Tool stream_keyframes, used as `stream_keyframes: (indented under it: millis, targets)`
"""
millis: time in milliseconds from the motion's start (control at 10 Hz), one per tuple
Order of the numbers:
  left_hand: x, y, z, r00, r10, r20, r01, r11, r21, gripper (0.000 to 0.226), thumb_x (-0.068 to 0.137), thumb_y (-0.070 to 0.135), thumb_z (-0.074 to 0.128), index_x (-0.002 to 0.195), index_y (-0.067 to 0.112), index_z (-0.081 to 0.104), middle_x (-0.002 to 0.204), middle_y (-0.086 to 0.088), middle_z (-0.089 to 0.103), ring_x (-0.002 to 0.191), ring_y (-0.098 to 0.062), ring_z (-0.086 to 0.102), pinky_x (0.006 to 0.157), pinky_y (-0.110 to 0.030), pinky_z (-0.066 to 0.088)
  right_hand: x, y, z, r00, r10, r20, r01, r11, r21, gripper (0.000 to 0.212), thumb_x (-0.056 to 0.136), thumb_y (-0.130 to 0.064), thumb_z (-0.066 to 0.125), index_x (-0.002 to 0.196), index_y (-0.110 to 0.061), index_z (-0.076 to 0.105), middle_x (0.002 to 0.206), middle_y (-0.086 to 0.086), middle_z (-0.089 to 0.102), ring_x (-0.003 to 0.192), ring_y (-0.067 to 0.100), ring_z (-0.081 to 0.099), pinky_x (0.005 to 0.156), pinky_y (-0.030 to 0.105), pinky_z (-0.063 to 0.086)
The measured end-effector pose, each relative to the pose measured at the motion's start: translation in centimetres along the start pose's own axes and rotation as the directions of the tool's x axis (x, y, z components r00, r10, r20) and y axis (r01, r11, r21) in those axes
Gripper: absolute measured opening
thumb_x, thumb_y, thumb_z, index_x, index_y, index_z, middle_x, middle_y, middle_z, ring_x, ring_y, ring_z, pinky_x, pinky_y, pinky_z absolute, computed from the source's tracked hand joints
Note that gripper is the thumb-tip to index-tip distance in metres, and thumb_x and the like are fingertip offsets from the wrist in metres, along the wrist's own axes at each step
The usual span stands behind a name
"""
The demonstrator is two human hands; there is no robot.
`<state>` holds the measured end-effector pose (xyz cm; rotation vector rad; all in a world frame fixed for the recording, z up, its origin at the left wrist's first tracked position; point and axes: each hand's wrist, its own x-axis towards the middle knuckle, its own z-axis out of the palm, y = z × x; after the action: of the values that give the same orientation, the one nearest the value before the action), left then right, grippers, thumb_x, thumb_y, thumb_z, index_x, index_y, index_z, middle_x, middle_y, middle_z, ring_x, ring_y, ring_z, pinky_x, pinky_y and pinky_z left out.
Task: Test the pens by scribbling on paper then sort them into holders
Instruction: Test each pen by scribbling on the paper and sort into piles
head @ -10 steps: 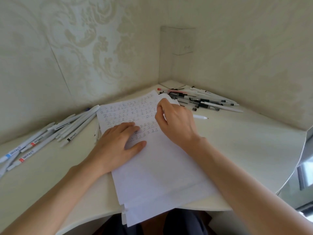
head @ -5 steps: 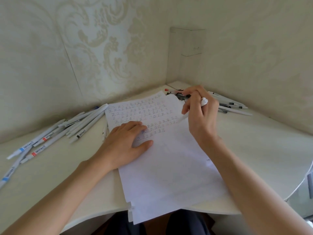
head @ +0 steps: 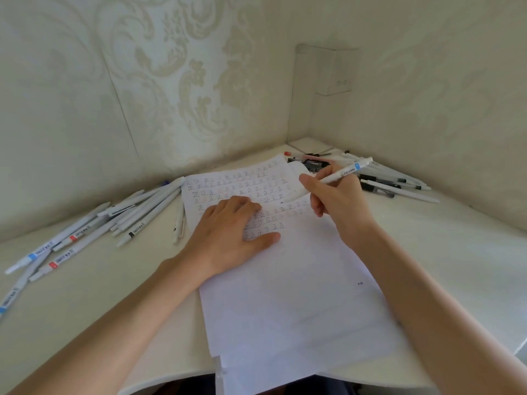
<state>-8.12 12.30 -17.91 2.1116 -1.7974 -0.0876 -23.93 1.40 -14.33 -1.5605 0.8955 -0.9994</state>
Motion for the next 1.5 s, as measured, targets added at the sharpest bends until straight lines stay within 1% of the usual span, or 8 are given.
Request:
stream_keyframes:
  millis: [100, 200, 300, 500, 700, 900, 1400, 1500]
  targets:
    - [-0.1, 0.3, -0.1, 1.000, 0.002, 0.007, -0.002, 1.000, 0.010, 0.076, 0.076, 0.074, 0.037, 0.135, 0.027, 0.040, 0.144, 0.006, 0.033, 0.133, -0.013, 0.028, 0.107, -0.027, 0.018, 0.0, 0.4, 0.6, 0.988, 0.077, 0.131, -0.091, 0.991, 0.100, 0.008, 0.092, -0.007, 0.051, 0.086, -0.006, 0.057, 0.066, 0.011, 0.069, 0.057, 0.020, 0.063, 0.053, 0.026, 0.049]
    - [-0.1, 0.3, 0.1, 1.000, 0.011, 0.005, -0.011, 1.000, 0.005, 0.064, 0.084, 0.062, 0.043, 0.138, 0.028, 0.037, 0.148, 0.007, 0.028, 0.137, -0.012, 0.023, 0.110, -0.028, 0.014, -0.1, 1.1, 1.1, 0.989, 0.050, 0.142, -0.036, 0.994, -0.105, 0.016, 0.085, -0.019, 0.067, 0.079, -0.010, 0.056, 0.063, 0.003, 0.065, 0.052, 0.007, 0.055, 0.052, 0.018, 0.041]
    - [-0.1, 0.2, 0.2, 0.999, 0.036, 0.012, -0.036, 0.999, -0.004, 0.063, 0.085, 0.061, 0.041, 0.139, 0.030, 0.036, 0.151, 0.008, 0.025, 0.138, -0.011, 0.021, 0.112, -0.029, 0.013, 0.0, 1.3, 0.9, 0.996, 0.029, 0.083, -0.009, 0.973, -0.229, 0.028, 0.079, -0.019, 0.070, 0.066, -0.015, 0.045, 0.049, -0.001, 0.051, 0.044, 0.008, 0.038, 0.046, 0.022, 0.030]
    - [-0.2, 0.2, 0.3, 0.999, 0.035, 0.009, -0.035, 0.999, 0.002, 0.064, 0.085, 0.062, 0.039, 0.140, 0.029, 0.036, 0.149, 0.008, 0.028, 0.138, -0.010, 0.023, 0.113, -0.030, 0.014, -0.2, 1.7, 1.2, 0.998, -0.038, 0.059, 0.052, 0.964, -0.263, 0.034, 0.072, -0.005, 0.061, 0.056, -0.017, 0.033, 0.054, 0.007, 0.032, 0.052, 0.018, 0.029, 0.047, 0.025, 0.021]
    - [-0.1, 0.2, 0.2, 1.000, 0.022, 0.006, -0.022, 1.000, -0.013, 0.067, 0.081, 0.065, 0.041, 0.138, 0.030, 0.038, 0.148, 0.010, 0.031, 0.136, -0.010, 0.025, 0.111, -0.030, 0.016, -0.5, 1.7, 1.5, 0.986, -0.079, 0.147, 0.125, 0.931, -0.342, 0.026, 0.083, -0.010, 0.063, 0.065, -0.008, 0.045, 0.051, 0.006, 0.045, 0.036, 0.005, 0.034, 0.038, 0.015, 0.030]
    - [0.0, 0.2, 0.2, 1.000, 0.017, -0.004, -0.017, 1.000, -0.022, 0.067, 0.080, 0.065, 0.045, 0.137, 0.030, 0.040, 0.147, 0.010, 0.032, 0.135, -0.010, 0.027, 0.110, -0.029, 0.017, -0.2, 2.2, 1.7, 0.981, -0.119, 0.154, 0.177, 0.878, -0.445, 0.033, 0.082, -0.014, 0.062, 0.060, -0.015, 0.037, 0.052, -0.006, 0.036, 0.044, 0.006, 0.031, 0.041, 0.013, 0.025]
    - [-0.1, 0.3, 0.1, 1.000, 0.013, 0.001, -0.013, 1.000, -0.022, 0.066, 0.081, 0.064, 0.046, 0.137, 0.030, 0.039, 0.147, 0.011, 0.031, 0.135, -0.008, 0.026, 0.109, -0.027, 0.015, -0.3, 2.1, 1.6, 0.986, -0.075, 0.152, 0.132, 0.903, -0.409, 0.029, 0.079, -0.010, 0.061, 0.061, -0.014, 0.039, 0.054, -0.001, 0.036, 0.048, 0.011, 0.030, 0.044, 0.022, 0.026]
    - [-0.1, 0.3, 0.1, 1.000, 0.016, 0.001, -0.016, 1.000, -0.024, 0.066, 0.081, 0.064, 0.046, 0.137, 0.030, 0.039, 0.148, 0.011, 0.031, 0.135, -0.008, 0.025, 0.109, -0.027, 0.015, -0.3, 2.1, 1.6, 0.984, -0.094, 0.153, 0.152, 0.892, -0.426, 0.030, 0.079, -0.010, 0.061, 0.060, -0.015, 0.038, 0.054, -0.003, 0.035, 0.045, 0.007, 0.028, 0.041, 0.017, 0.024]
